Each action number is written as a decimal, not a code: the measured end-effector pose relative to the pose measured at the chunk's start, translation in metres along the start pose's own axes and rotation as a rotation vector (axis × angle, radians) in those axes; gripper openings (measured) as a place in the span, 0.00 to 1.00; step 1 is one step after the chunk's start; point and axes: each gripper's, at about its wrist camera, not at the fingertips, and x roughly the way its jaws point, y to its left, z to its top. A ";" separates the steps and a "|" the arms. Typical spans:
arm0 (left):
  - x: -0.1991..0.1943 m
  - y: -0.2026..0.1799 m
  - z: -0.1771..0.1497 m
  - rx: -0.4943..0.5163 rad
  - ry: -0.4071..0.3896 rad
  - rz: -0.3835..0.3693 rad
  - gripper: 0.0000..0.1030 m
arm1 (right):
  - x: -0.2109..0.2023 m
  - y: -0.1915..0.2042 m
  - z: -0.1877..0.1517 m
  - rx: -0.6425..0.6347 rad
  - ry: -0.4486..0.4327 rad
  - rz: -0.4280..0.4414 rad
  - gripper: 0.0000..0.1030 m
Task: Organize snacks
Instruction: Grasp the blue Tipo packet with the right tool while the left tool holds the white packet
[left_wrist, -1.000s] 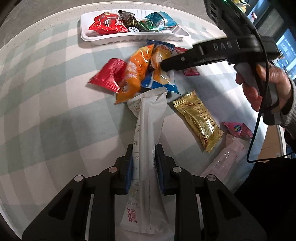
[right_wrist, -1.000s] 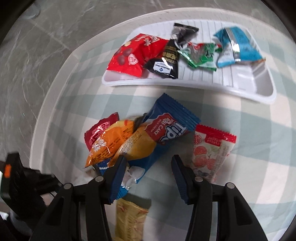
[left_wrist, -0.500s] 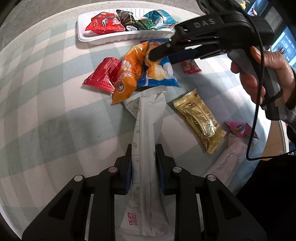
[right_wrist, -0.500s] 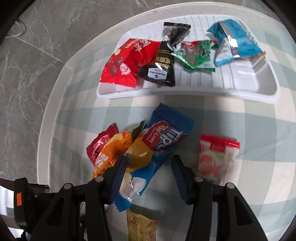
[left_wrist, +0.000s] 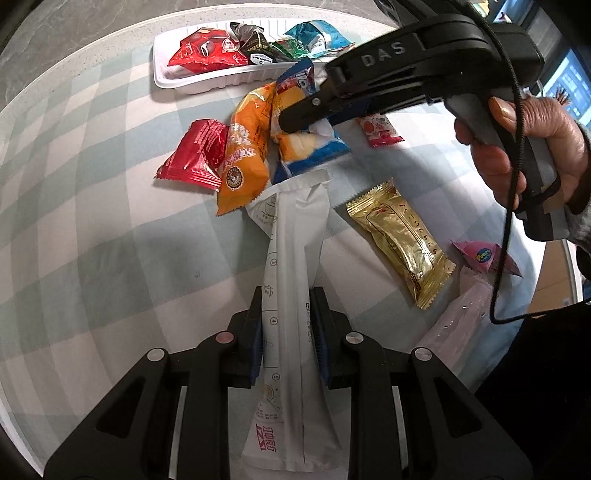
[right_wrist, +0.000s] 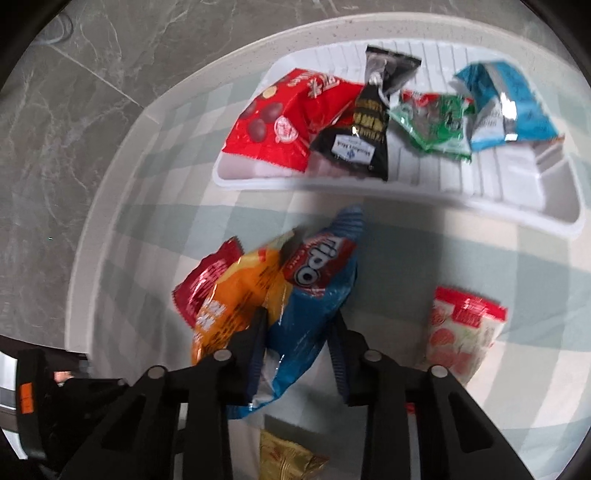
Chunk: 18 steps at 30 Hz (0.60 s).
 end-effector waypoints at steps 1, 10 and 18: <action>0.000 0.000 -0.001 0.001 -0.003 -0.002 0.21 | -0.002 -0.003 -0.002 0.006 -0.004 0.032 0.30; -0.005 0.016 -0.007 -0.067 -0.032 -0.075 0.18 | -0.034 -0.015 -0.030 0.013 -0.047 0.113 0.29; -0.015 0.014 -0.006 -0.072 -0.046 -0.146 0.18 | -0.057 -0.032 -0.048 0.072 -0.075 0.164 0.29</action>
